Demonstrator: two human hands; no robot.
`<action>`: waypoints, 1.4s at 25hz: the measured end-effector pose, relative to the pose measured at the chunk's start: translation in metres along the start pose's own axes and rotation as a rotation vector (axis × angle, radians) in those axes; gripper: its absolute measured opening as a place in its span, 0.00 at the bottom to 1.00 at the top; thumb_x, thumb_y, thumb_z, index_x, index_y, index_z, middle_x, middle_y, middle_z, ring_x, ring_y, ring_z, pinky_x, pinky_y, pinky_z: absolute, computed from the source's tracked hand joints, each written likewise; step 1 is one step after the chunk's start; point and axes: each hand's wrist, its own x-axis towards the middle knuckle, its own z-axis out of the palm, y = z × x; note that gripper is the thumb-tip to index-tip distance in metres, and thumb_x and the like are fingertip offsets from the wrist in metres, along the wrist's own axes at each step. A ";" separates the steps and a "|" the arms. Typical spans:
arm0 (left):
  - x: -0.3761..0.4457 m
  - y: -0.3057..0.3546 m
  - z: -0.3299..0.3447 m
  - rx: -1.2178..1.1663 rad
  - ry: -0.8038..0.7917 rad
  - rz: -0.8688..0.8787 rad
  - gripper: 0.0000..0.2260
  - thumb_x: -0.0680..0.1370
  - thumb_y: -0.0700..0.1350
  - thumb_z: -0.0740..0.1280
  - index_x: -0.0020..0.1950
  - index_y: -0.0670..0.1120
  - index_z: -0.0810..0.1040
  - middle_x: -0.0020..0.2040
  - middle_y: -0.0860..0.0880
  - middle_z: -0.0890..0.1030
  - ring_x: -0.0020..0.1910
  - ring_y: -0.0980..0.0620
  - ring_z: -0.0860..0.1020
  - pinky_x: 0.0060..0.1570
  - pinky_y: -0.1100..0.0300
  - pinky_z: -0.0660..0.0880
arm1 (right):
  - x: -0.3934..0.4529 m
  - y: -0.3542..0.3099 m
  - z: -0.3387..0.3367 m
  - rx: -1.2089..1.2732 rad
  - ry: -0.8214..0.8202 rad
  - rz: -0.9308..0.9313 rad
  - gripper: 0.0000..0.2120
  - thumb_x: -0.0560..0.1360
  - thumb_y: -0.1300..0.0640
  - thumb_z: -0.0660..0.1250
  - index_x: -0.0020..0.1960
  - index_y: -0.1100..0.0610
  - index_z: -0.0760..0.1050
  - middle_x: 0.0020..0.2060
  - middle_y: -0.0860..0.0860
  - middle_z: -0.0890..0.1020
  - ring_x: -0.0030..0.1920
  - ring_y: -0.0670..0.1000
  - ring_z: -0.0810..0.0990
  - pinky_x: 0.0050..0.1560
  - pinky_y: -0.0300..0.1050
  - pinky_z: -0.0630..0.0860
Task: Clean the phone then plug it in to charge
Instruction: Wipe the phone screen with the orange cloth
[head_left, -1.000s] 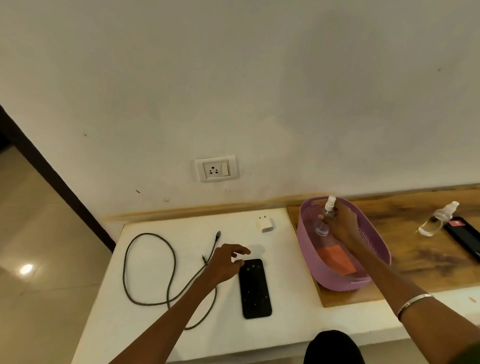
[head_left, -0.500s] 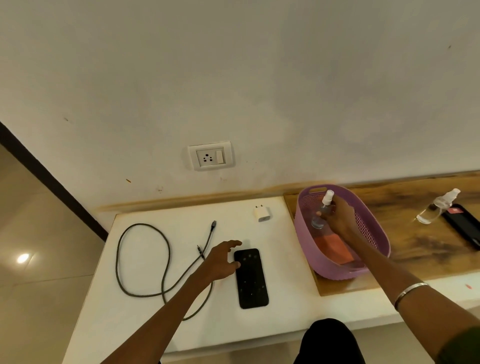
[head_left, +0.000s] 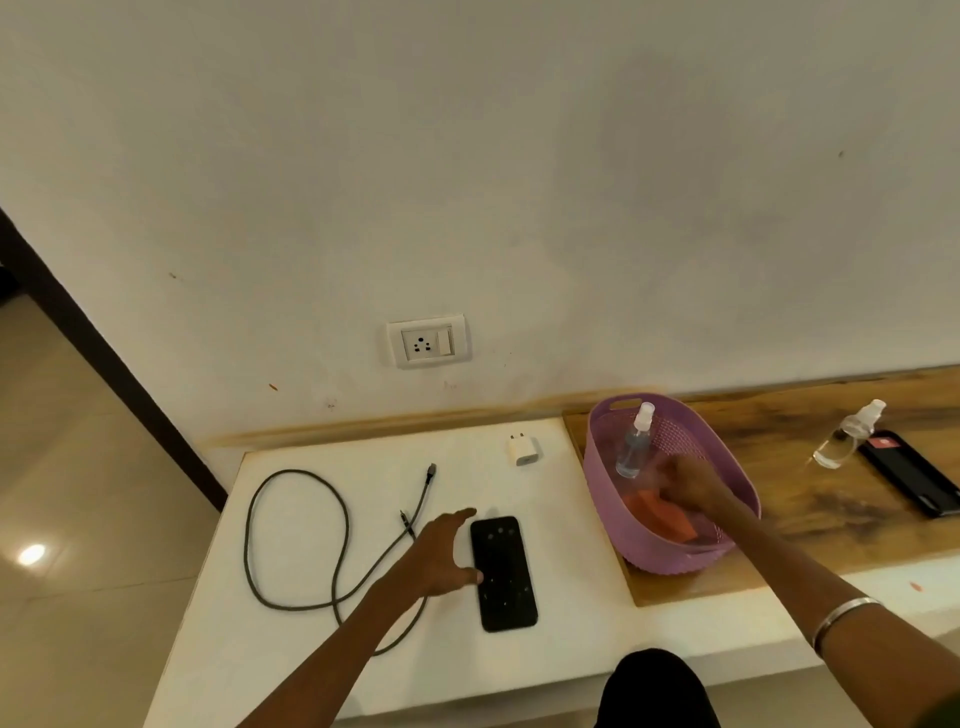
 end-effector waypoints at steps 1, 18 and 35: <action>-0.001 -0.001 0.001 0.026 -0.021 0.007 0.47 0.71 0.52 0.77 0.81 0.50 0.52 0.80 0.47 0.57 0.79 0.47 0.56 0.77 0.49 0.57 | -0.001 -0.001 0.003 -0.033 -0.022 -0.009 0.13 0.74 0.63 0.68 0.58 0.61 0.75 0.50 0.56 0.82 0.49 0.53 0.79 0.50 0.43 0.76; 0.016 -0.012 0.019 0.319 -0.116 0.045 0.71 0.55 0.68 0.79 0.79 0.51 0.31 0.81 0.48 0.38 0.80 0.39 0.46 0.77 0.40 0.53 | -0.011 -0.004 0.004 -0.081 0.074 0.008 0.06 0.74 0.63 0.67 0.50 0.60 0.80 0.42 0.54 0.83 0.42 0.51 0.80 0.45 0.41 0.76; -0.017 -0.012 0.028 0.293 -0.096 0.047 0.68 0.60 0.65 0.79 0.80 0.45 0.33 0.81 0.45 0.38 0.81 0.42 0.43 0.78 0.45 0.46 | -0.099 -0.116 -0.053 0.395 0.418 -0.187 0.12 0.70 0.59 0.69 0.54 0.54 0.74 0.41 0.46 0.82 0.36 0.46 0.80 0.30 0.35 0.73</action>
